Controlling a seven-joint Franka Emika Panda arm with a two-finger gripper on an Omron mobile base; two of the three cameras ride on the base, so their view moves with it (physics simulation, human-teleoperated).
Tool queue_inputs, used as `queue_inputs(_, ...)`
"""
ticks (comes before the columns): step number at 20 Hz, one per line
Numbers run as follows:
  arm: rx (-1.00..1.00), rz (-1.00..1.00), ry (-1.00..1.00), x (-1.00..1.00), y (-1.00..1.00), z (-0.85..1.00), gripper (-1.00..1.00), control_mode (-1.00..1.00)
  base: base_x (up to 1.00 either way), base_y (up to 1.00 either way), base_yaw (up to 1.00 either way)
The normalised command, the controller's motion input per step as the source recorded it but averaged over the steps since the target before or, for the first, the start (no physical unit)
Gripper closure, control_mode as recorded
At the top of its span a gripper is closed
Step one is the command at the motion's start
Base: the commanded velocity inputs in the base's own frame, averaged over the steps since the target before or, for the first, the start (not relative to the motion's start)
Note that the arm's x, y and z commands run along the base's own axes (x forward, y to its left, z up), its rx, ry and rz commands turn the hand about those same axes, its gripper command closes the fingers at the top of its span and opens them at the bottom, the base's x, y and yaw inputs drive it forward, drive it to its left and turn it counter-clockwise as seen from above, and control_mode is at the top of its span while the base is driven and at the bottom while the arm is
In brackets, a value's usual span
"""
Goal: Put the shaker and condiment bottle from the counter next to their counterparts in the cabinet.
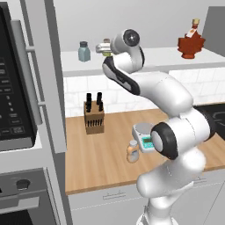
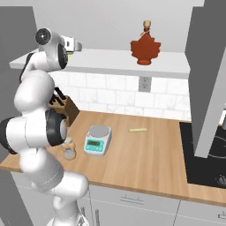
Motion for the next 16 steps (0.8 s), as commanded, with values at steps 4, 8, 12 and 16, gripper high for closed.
queue_inputs(4,0.00,0.00,-0.01,-0.83,-0.31,-0.22,-1.00,-1.00,0.00,0.00,0.00)
queue_inputs(8,0.00,0.00,-0.03,-0.85,-0.34,-0.18,-1.00,-1.00,0.00,0.00,0.00)
queue_inputs(12,0.00,0.00,-0.04,-0.87,-0.33,-0.11,-1.00,-1.00,0.00,0.00,0.00)
queue_inputs(16,0.01,0.03,-0.07,-0.95,-0.34,-0.04,-1.00,-1.00,0.00,0.00,0.00)
